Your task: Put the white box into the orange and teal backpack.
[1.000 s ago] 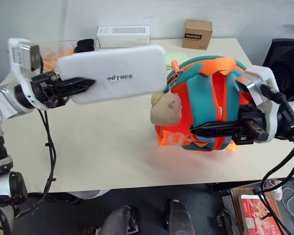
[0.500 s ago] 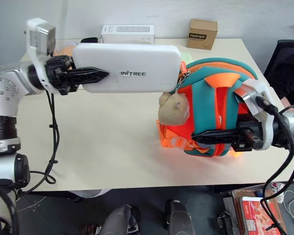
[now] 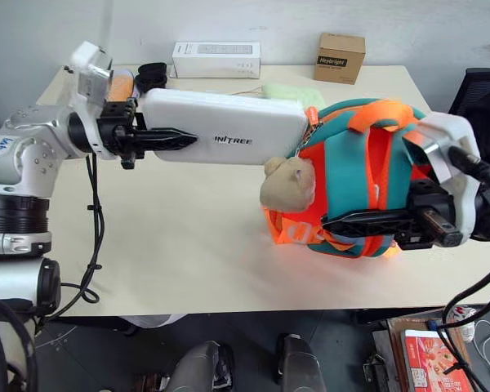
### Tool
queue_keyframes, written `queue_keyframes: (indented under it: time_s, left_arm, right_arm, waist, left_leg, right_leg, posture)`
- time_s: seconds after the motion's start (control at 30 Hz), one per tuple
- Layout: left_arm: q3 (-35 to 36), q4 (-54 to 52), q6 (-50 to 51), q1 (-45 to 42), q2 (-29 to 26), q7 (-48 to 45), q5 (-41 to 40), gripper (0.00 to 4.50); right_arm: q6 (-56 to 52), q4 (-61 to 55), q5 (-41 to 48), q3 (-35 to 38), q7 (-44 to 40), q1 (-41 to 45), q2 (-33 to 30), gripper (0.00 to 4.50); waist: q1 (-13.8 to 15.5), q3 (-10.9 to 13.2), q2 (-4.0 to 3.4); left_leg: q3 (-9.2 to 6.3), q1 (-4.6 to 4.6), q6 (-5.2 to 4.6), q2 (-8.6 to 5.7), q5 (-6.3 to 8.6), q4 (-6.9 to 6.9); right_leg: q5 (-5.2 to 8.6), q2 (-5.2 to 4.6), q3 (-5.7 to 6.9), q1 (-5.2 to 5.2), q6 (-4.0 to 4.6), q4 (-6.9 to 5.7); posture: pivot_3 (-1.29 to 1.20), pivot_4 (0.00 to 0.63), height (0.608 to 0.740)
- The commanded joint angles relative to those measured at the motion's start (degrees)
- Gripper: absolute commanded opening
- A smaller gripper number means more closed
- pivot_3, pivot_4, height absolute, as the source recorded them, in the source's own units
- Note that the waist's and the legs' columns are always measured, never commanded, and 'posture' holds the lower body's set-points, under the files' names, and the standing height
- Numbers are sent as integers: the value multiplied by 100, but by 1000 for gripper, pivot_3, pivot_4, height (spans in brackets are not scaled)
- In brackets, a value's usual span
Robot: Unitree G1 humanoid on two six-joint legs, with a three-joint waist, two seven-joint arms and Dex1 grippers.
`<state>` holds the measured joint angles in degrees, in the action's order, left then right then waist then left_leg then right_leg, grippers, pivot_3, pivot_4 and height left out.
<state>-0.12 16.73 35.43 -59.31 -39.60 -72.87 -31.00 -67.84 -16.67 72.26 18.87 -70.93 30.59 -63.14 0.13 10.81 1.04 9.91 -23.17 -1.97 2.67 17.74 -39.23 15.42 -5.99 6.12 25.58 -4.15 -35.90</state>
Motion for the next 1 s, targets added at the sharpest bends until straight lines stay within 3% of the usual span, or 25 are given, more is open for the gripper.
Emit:
queue_keyframes:
  time_s: [0.03, 0.23, 0.4, 0.67, 0.9, 1.0]
  left_arm:
    - [-29, -28, -326, -53, 132, 9, 182, 1232]
    - [-310, -173, -388, -46, 206, -448, 303, 1232]
    - [-557, -132, -456, -178, 356, -721, 418, 1232]
    - [-862, 322, -892, -639, 885, -789, 817, 1232]
    - [-1334, 923, -1846, -792, 2008, 310, 1835, 1232]
    - [-1146, 1253, -1387, -937, 2999, 1655, 1912, 1232]
  right_arm:
    - [-31, -131, 382, 345, 18, 160, -185, 19]
    - [97, -137, 389, 256, 190, 263, -181, 19]
    - [506, -106, -353, 3, -97, -110, -215, 19]
    - [549, -38, -455, -132, -80, 86, -58, 19]
    - [550, -182, -384, -243, 105, 416, 129, 19]
    - [607, -241, -468, -263, 251, 501, 180, 19]
  waist:
    - [0, 0, 0]
    - [-6, 0, 0]
    - [1, 0, 0]
    - [-3, 0, 0]
    - [19, 0, 0]
    - [22, 0, 0]
  left_leg:
    - [0, 0, -1, -1, 0, 0]
    - [0, 1, -2, 1, 0, -2]
    - [1, 0, -2, 0, 0, -4]
    - [0, -1, -6, -1, -1, -15]
    - [-2, -5, -11, -4, 2, -23]
    - [-4, -5, -15, -3, 5, -31]
  right_leg:
    - [0, -1, 0, 0, 0, 1]
    - [0, -1, 0, 0, -1, -1]
    - [0, 1, 0, 0, -1, -1]
    - [-2, 0, 0, -2, -4, -6]
    - [-4, -6, 1, -2, -6, -6]
    - [-4, -12, 0, -4, -7, -8]
  posture:
    - [0, 150, 740]
    - [0, 150, 740]
    - [0, 150, 740]
    - [0, 150, 740]
    - [0, 150, 740]
    - [0, 150, 740]
